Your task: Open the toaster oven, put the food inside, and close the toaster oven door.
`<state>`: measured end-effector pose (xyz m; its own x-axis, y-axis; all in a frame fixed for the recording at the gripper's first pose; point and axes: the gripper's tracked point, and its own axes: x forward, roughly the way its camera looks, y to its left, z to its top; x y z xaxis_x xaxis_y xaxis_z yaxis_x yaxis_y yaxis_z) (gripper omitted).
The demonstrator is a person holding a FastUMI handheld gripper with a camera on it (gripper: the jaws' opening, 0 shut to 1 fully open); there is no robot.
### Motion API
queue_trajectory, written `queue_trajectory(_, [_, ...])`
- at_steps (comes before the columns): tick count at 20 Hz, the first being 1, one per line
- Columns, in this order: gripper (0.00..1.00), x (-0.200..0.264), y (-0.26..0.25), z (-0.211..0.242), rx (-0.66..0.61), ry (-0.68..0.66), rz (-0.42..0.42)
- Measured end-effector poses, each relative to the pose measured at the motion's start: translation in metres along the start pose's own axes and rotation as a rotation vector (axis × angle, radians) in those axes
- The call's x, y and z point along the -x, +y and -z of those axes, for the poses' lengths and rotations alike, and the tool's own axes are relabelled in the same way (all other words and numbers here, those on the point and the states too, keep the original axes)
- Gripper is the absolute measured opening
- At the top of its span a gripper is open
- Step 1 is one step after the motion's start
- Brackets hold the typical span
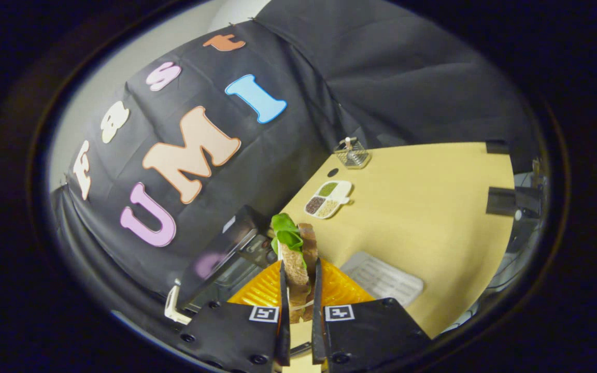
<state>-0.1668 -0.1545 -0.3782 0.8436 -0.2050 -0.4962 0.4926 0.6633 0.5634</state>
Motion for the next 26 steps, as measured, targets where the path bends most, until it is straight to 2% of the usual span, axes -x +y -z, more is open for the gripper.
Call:
queue_trajectory(5, [0.18, 0.002, 0.037, 0.049, -0.054, 0.061, -0.024])
queue_trajectory(11, [0.18, -0.019, 0.073, 0.106, -0.114, 0.117, -0.03])
queue_trajectory(19, [0.18, -0.054, 0.112, 0.134, -0.269, 0.076, -0.015])
queue_trajectory(26, [0.18, -0.093, 0.127, 0.152, -0.327, 0.068, 0.004])
